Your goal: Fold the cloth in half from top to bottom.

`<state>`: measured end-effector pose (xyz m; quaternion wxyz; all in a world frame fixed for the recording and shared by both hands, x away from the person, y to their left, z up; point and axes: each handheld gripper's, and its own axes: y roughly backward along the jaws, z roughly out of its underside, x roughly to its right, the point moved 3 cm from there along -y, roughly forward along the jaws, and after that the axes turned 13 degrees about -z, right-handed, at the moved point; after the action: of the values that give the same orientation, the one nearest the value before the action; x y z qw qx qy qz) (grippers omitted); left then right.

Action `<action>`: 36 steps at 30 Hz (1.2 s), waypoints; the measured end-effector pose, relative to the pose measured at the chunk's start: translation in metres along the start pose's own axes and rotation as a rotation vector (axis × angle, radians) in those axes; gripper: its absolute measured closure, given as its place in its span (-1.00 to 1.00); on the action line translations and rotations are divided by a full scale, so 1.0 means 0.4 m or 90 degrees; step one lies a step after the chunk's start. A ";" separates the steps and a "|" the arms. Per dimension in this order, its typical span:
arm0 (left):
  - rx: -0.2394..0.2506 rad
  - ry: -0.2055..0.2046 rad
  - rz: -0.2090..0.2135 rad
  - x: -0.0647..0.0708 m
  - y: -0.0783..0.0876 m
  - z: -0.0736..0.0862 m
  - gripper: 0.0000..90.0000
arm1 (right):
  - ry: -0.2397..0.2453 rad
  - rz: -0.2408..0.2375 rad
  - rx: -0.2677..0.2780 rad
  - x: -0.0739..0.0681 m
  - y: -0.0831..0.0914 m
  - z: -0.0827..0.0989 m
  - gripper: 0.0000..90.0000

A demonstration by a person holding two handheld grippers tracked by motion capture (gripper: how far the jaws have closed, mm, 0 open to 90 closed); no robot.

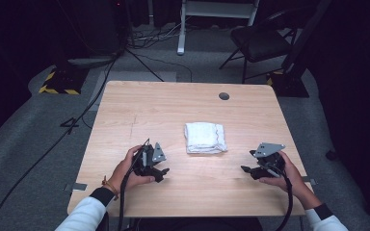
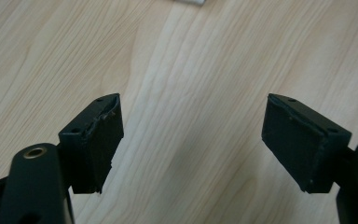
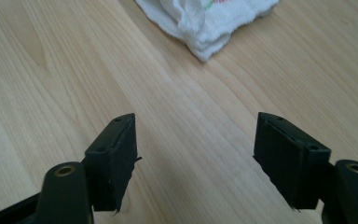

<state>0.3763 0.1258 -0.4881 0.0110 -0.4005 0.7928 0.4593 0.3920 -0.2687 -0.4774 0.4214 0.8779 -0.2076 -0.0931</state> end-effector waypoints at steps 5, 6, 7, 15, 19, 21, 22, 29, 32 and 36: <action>-0.012 0.007 -0.026 -0.013 0.010 0.049 -0.54 | -0.022 0.011 -0.003 0.003 0.011 0.049 -0.32; -0.011 0.003 -0.038 -0.015 0.013 0.057 -0.54 | -0.024 0.015 -0.004 0.005 0.014 0.059 -0.32; -0.007 0.009 -0.048 -0.017 0.016 0.065 -0.54 | -0.026 0.017 -0.005 0.006 0.016 0.070 -0.32; -0.012 0.053 -0.039 -0.033 0.016 0.134 -0.58 | -0.072 0.030 0.006 0.027 0.038 0.151 -0.33; -0.020 0.079 -0.051 -0.059 0.020 0.163 -0.58 | -0.100 0.027 0.021 0.034 0.044 0.189 -0.35; -0.020 0.110 -0.041 -0.075 0.020 0.180 -0.58 | -0.120 0.019 0.041 0.037 0.050 0.205 -0.37; -0.022 0.123 -0.036 -0.082 0.018 0.189 -0.58 | -0.127 0.018 0.048 0.040 0.054 0.214 -0.39; 0.002 0.202 0.032 -0.108 0.018 0.244 -0.59 | -0.189 0.038 0.120 0.062 0.073 0.273 -0.45; 0.023 0.206 0.026 -0.106 0.018 0.254 -0.60 | -0.198 0.051 0.120 0.064 0.074 0.275 -0.52; 0.024 0.207 0.025 -0.105 0.018 0.253 -0.60 | -0.201 0.052 0.120 0.065 0.074 0.276 -0.54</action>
<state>0.3648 0.2286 -0.5253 -0.1193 -0.4536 0.8002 0.3737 0.3695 -0.3739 -0.5234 0.3032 0.8788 -0.3140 -0.1926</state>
